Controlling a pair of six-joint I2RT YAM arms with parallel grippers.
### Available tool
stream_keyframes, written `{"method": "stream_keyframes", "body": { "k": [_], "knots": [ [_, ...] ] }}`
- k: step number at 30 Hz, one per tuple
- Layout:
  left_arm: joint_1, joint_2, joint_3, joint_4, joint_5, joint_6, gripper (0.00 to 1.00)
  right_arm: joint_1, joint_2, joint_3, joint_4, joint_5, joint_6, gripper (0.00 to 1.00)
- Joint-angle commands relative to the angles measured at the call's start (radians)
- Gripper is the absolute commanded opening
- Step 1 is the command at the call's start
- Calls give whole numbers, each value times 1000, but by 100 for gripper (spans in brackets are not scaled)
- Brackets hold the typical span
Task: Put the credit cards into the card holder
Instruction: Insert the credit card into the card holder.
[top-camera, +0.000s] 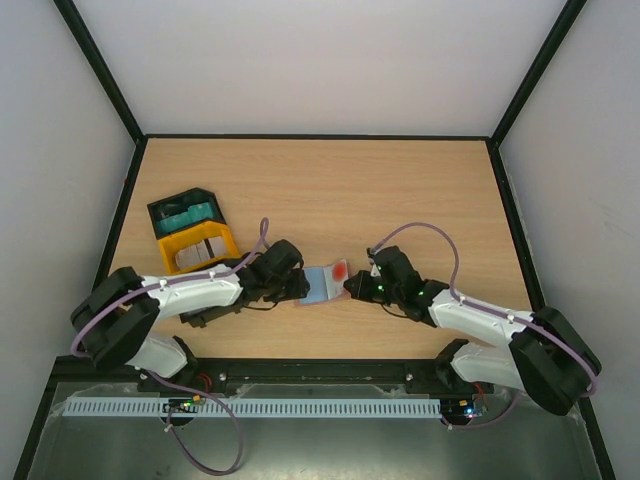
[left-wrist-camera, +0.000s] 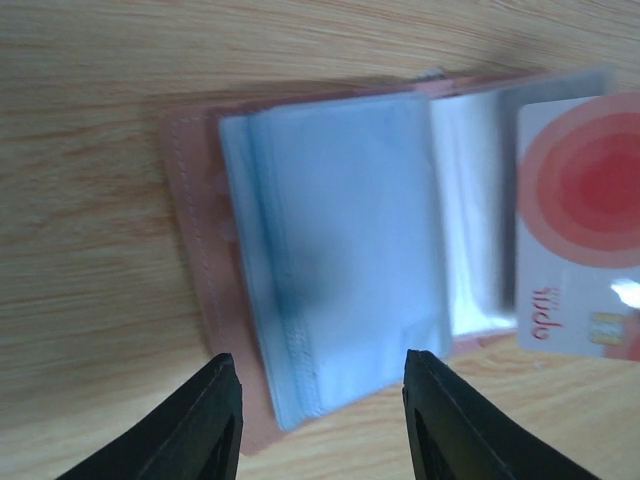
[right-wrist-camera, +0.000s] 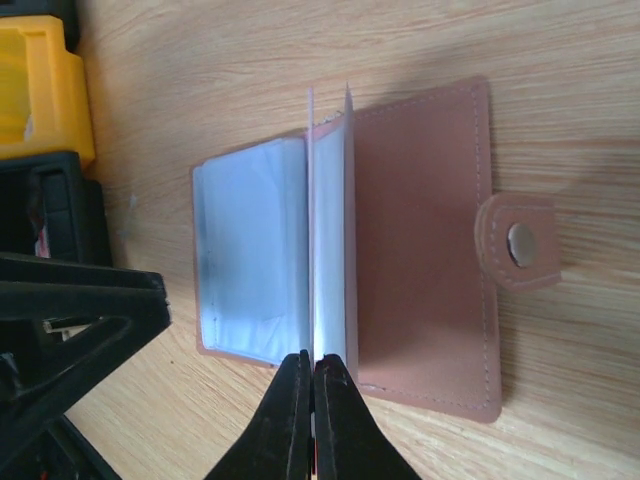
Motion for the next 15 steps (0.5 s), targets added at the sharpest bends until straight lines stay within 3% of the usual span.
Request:
{"method": "stream_keyframes", "body": {
  "k": [1, 15],
  "knots": [
    [-6, 24, 8, 8, -85, -3, 46, -14, 13, -30, 133, -15, -6, 2],
    [-7, 66, -24, 20, -89, -14, 42, -14, 100, -164, 445, -120, 82, 2]
  ]
}}
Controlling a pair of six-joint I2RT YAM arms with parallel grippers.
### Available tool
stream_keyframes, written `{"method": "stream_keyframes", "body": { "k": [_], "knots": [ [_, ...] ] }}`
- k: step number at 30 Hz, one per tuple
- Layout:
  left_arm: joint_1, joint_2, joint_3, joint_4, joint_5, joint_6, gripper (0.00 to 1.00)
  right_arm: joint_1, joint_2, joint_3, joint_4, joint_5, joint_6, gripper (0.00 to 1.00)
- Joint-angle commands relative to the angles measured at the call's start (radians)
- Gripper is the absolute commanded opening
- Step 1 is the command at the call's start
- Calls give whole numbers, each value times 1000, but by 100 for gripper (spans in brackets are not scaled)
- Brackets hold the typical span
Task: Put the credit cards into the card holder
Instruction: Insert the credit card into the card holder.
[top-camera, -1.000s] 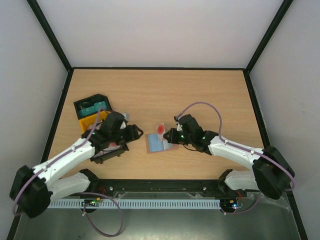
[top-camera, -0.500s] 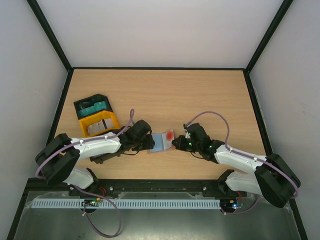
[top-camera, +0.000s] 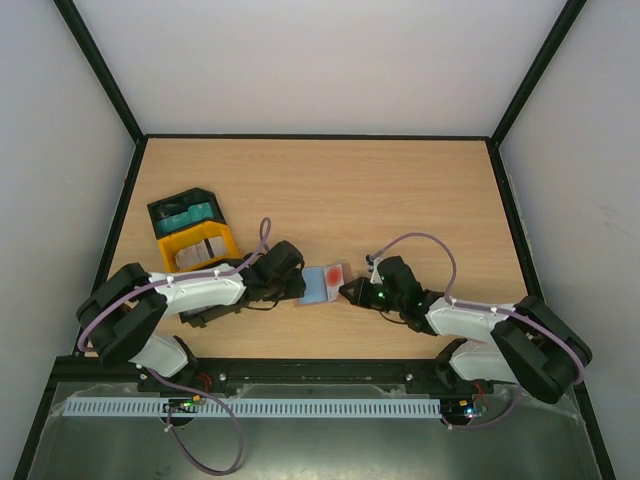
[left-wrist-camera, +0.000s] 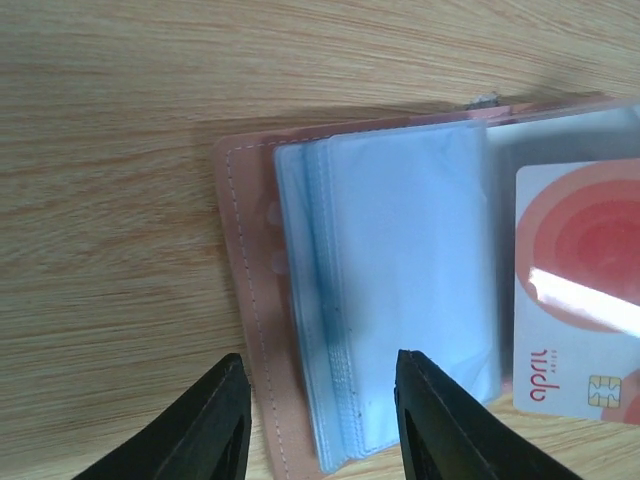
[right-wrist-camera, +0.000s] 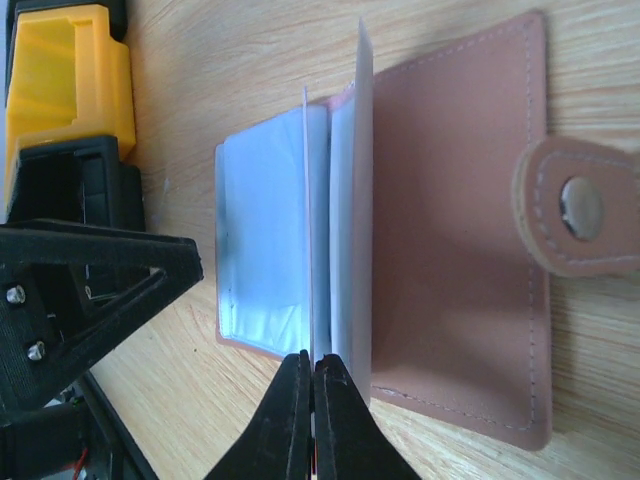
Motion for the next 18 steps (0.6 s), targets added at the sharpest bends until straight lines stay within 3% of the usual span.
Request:
{"method": "stream_keyframes", "body": {
  "k": [1, 8, 18],
  "knots": [
    [-5, 24, -23, 10, -19, -19, 42, -4, 41, -37, 147, -53, 34, 2],
    [-5, 47, -30, -22, -33, -56, 37, -4, 98, -58, 263, -105, 86, 2],
    [-4, 69, -19, -58, -59, -73, 36, -4, 147, -29, 201, -34, 49, 2]
  ]
}}
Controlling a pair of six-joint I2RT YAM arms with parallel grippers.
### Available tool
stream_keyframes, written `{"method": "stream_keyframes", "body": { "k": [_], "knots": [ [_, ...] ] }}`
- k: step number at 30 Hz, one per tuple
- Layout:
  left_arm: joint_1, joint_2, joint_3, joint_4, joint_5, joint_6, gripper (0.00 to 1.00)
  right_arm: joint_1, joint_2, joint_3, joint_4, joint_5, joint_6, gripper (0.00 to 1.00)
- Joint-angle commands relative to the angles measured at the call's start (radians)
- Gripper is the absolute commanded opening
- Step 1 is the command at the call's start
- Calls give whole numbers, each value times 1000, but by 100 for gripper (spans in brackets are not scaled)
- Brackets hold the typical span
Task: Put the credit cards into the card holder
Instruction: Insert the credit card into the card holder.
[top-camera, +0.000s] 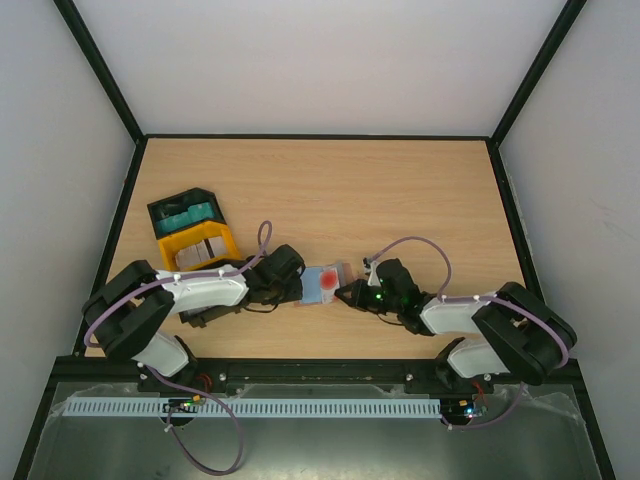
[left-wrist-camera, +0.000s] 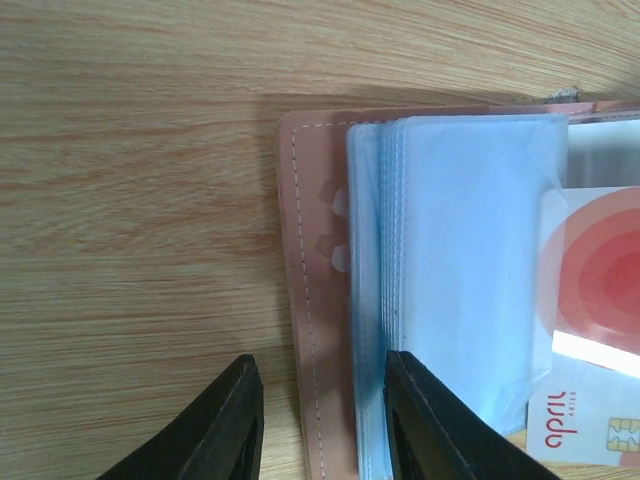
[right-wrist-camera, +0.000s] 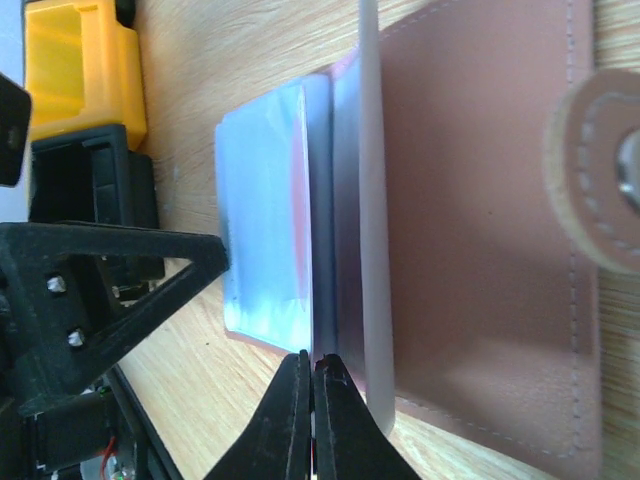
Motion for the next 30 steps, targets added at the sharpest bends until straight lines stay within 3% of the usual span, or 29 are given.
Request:
{"method": "stream_keyframes", "body": {
  "k": [1, 15, 30],
  "knots": [
    [-5, 35, -2, -56, -27, -18, 36, -5, 35, 18, -3, 43, -23, 2],
    [-9, 29, -33, -31, -7, -23, 30, -4, 158, 59, 61, 21, 1, 2],
    [-15, 31, -50, -18, -6, -27, 28, -4, 164, 85, 66, 73, 90, 2]
  ]
}}
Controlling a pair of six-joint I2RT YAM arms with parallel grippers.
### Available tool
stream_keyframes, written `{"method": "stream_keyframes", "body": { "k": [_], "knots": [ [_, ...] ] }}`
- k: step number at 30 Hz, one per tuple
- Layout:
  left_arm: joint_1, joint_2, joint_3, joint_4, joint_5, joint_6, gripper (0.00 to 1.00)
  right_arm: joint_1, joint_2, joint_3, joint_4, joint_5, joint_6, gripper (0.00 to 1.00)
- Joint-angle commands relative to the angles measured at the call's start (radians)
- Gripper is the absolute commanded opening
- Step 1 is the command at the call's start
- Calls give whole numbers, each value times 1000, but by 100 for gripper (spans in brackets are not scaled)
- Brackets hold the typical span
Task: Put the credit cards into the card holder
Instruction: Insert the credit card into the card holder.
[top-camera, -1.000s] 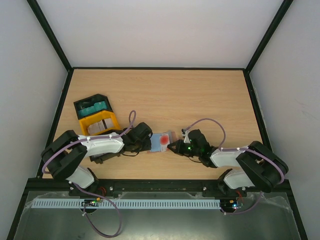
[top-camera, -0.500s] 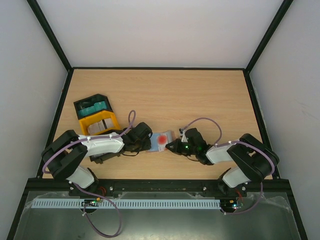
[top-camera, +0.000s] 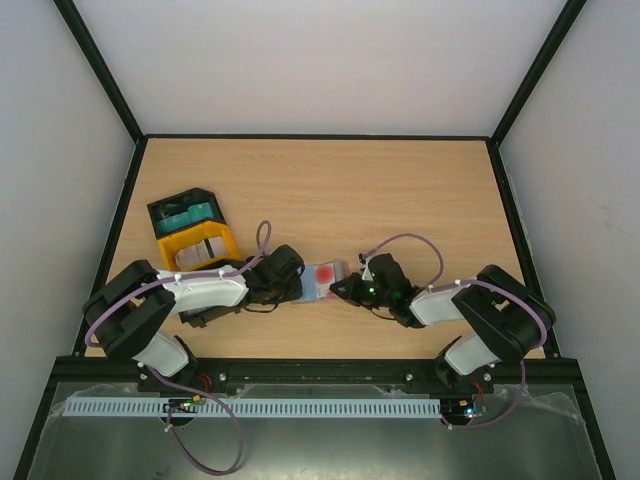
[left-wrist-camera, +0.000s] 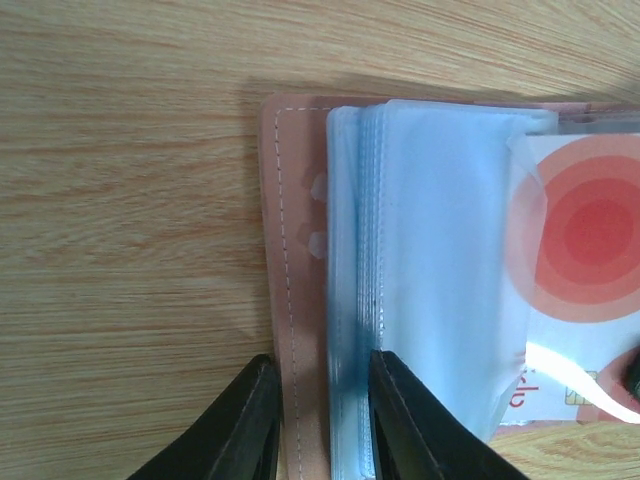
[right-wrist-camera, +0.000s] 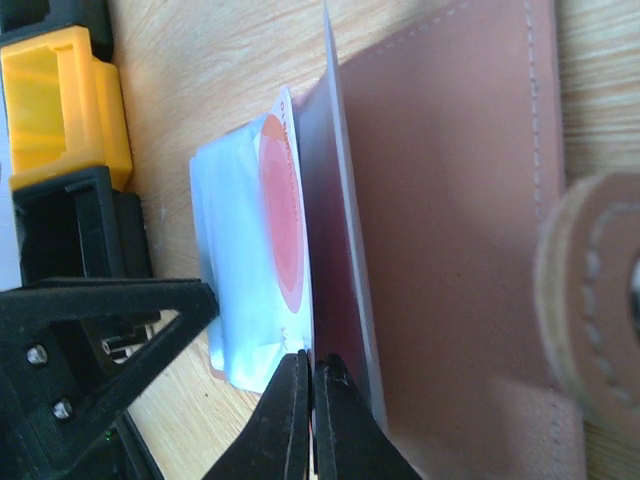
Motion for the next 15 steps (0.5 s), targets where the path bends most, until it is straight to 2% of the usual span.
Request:
{"method": "stream_keyframes", "body": {
  "k": [1, 7, 15],
  "knots": [
    [-11, 26, -42, -39, 3, -8, 28, -4, 17, 28, 6, 43, 36, 2],
    [-12, 21, -50, -30, 3, -7, 28, 2, 76, 50, 45, -30, 45, 2],
    [-19, 23, -58, -17, 9, -1, 32, 26, 117, 29, 72, -44, 70, 2]
  ]
}}
